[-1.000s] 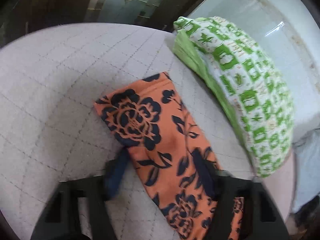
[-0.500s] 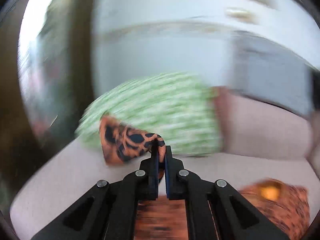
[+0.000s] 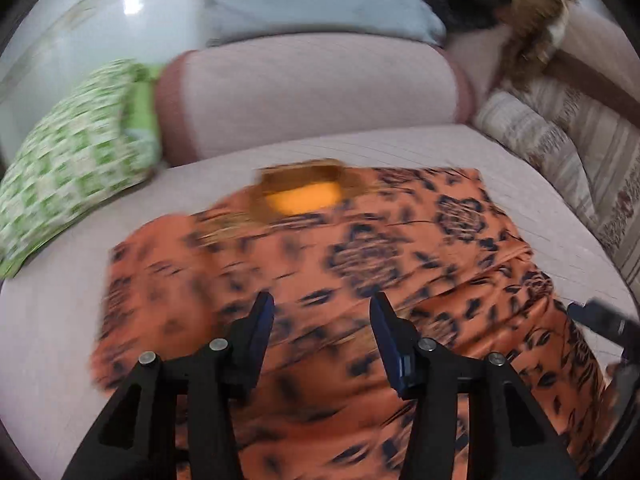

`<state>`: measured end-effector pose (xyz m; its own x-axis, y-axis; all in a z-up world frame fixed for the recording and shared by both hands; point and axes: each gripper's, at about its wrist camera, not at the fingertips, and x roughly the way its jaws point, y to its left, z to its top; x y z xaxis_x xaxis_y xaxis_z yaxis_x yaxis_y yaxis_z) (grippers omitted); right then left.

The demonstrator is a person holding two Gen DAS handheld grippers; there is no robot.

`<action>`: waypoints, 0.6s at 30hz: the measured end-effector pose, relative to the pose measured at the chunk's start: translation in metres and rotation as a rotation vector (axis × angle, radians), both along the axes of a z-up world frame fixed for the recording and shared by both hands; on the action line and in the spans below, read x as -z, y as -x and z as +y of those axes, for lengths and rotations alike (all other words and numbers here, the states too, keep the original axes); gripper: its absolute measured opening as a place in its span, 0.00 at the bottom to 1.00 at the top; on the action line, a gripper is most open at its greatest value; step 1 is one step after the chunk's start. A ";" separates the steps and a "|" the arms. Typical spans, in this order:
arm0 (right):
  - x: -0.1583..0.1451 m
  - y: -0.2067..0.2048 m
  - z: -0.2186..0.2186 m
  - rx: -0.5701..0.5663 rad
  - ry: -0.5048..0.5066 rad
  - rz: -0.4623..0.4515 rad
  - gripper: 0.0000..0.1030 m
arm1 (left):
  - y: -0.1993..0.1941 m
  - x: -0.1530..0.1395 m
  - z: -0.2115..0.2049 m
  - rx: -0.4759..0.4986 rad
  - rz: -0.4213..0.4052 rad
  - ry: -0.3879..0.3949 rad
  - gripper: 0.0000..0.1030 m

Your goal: Fold small clothes

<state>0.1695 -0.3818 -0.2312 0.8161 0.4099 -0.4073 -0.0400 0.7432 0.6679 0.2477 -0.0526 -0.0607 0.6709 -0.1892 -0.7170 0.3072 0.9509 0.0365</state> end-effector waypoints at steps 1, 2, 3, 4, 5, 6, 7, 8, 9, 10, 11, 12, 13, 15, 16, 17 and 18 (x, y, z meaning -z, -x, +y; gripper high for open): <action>-0.003 -0.001 0.000 -0.002 -0.016 0.000 0.98 | 0.011 -0.005 0.017 -0.027 -0.026 0.002 0.54; -0.007 -0.004 0.001 -0.009 -0.038 0.006 0.98 | 0.018 -0.008 0.038 -0.064 -0.053 -0.015 0.61; -0.012 -0.011 0.005 -0.031 -0.057 0.015 0.98 | 0.022 -0.008 0.059 -0.123 -0.077 -0.054 0.63; -0.018 -0.018 0.010 -0.060 -0.051 0.012 0.98 | 0.024 -0.006 0.077 -0.179 -0.087 -0.082 0.63; -0.026 -0.029 0.016 -0.089 -0.025 0.008 0.98 | 0.029 -0.001 0.091 -0.211 -0.082 -0.095 0.63; -0.033 -0.041 0.021 -0.104 -0.002 0.012 0.98 | 0.026 0.007 0.104 -0.245 -0.056 -0.106 0.63; -0.040 -0.058 0.027 -0.124 0.015 0.022 0.98 | 0.024 0.016 0.121 -0.290 -0.021 -0.093 0.63; -0.044 -0.077 0.032 -0.150 0.018 0.036 0.98 | 0.024 0.021 0.130 -0.309 0.000 -0.074 0.63; -0.048 -0.100 0.037 -0.169 0.029 0.063 0.98 | 0.023 0.030 0.138 -0.320 0.027 -0.061 0.63; -0.050 -0.124 0.044 -0.167 0.078 0.099 0.98 | 0.023 0.036 0.142 -0.327 0.031 -0.057 0.63; -0.050 -0.145 0.053 -0.167 0.140 0.133 0.97 | 0.024 0.041 0.145 -0.332 0.024 -0.058 0.63; -0.049 -0.163 0.059 -0.164 0.191 0.160 0.97 | 0.024 0.046 0.145 -0.330 0.017 -0.066 0.63; -0.046 -0.181 0.067 -0.167 0.242 0.192 0.97 | 0.024 0.052 0.147 -0.324 0.018 -0.076 0.63; -0.034 -0.206 0.083 -0.180 0.328 0.264 0.89 | 0.019 0.061 0.147 -0.316 0.030 -0.093 0.63; -0.030 -0.211 0.087 -0.181 0.345 0.283 0.75 | 0.015 0.063 0.149 -0.309 0.035 -0.081 0.63; -0.024 -0.216 0.093 -0.186 0.372 0.308 0.67 | 0.018 0.056 0.154 -0.308 0.028 -0.062 0.63; -0.022 -0.218 0.096 -0.182 0.398 0.317 0.55 | 0.018 0.053 0.155 -0.317 0.016 -0.052 0.63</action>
